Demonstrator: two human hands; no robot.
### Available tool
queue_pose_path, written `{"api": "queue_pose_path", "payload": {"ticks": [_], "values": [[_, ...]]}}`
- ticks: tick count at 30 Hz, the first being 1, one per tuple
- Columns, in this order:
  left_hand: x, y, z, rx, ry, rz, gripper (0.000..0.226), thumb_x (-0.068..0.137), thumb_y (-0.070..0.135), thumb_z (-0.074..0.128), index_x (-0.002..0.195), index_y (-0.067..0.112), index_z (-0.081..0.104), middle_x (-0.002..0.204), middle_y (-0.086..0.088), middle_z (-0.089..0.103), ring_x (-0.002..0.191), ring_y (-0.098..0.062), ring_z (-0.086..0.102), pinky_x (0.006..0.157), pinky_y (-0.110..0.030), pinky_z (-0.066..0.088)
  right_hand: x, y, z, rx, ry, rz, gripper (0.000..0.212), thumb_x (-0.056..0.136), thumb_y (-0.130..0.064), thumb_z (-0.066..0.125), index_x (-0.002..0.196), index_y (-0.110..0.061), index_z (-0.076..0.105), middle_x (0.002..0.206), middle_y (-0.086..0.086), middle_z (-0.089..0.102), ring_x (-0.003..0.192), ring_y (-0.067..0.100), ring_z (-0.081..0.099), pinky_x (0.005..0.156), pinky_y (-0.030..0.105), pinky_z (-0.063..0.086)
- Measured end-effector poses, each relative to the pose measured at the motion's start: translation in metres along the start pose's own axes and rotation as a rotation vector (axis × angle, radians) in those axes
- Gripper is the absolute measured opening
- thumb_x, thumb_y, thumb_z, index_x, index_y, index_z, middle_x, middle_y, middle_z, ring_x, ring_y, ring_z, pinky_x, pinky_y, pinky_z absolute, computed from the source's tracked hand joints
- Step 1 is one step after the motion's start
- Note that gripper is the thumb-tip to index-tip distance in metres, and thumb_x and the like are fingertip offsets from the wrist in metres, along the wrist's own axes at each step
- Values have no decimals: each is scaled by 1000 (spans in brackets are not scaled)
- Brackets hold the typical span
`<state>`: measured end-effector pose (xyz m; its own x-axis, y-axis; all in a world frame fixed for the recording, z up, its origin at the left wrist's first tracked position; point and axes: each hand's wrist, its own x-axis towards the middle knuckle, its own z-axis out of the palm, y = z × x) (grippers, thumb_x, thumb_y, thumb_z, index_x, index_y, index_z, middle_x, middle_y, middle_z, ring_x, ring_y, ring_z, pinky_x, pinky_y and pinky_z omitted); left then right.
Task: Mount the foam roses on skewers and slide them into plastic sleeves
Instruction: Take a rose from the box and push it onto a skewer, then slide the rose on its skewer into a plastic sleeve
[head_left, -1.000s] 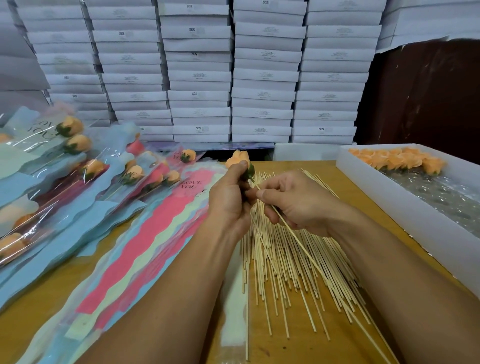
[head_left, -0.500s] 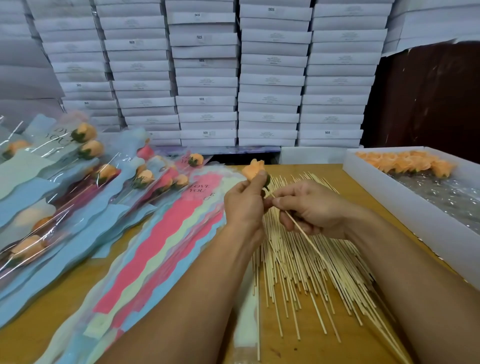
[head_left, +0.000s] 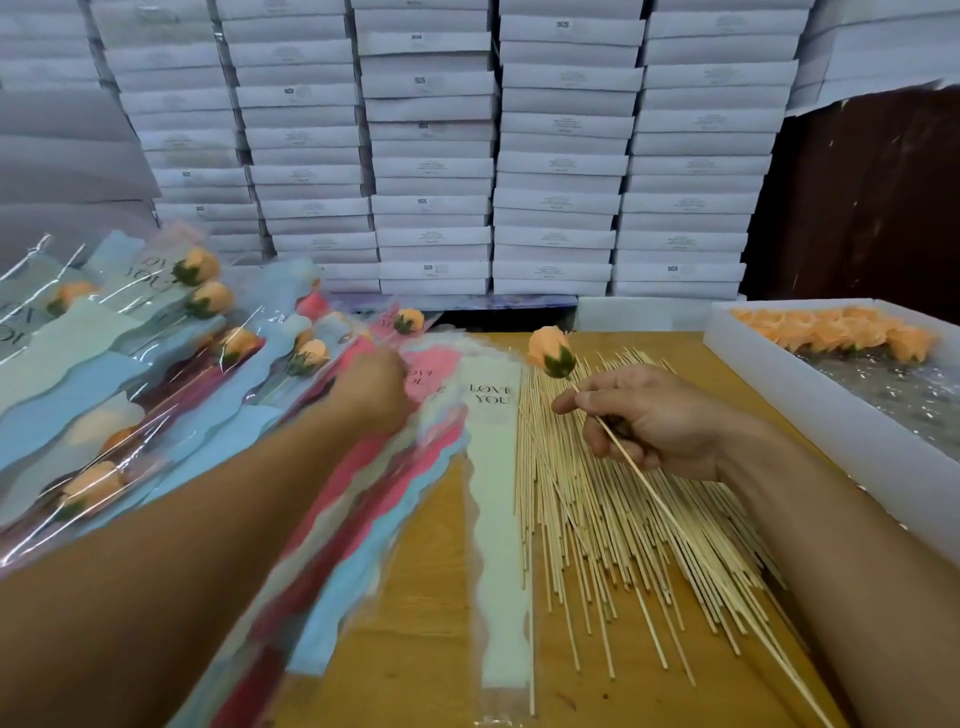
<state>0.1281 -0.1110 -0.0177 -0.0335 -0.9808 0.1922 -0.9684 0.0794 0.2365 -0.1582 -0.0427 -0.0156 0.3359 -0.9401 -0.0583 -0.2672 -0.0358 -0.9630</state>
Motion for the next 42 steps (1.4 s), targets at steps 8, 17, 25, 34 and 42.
{"api": "queue_pose_path", "payload": {"ticks": [8,17,25,34,42], "values": [[5,-50,33,227,-99,105,44,107,41,31,133,20,59,163,0,28,154,-23,6,118,-54,21,-1,-1,2,-12,2,11,24,107,-14,45,115,-8,66,64,7,67,40,8,45,33,18,33],[-1,-40,21,352,-1,175,42,105,36,34,109,18,72,161,-1,32,149,-23,21,118,-47,23,1,-1,6,-22,52,40,26,107,-14,43,113,-7,67,60,6,62,39,9,41,32,20,30],[-31,-2,-6,398,164,181,23,101,15,44,88,7,61,91,-8,54,75,-26,55,66,-40,52,7,-4,25,169,133,162,24,108,-28,41,97,-10,52,48,-2,36,38,12,31,34,19,23],[-100,65,-23,359,149,314,22,106,22,39,108,10,57,96,-7,38,70,-30,53,59,-40,40,13,0,35,233,226,156,40,100,-55,53,118,-20,52,68,5,72,35,9,37,34,19,25],[-165,108,-19,319,39,435,17,104,28,35,113,18,46,130,-9,34,84,-34,61,61,-42,43,17,8,28,369,370,86,15,92,-12,71,88,-5,59,44,-3,56,30,6,33,30,17,24]]}}
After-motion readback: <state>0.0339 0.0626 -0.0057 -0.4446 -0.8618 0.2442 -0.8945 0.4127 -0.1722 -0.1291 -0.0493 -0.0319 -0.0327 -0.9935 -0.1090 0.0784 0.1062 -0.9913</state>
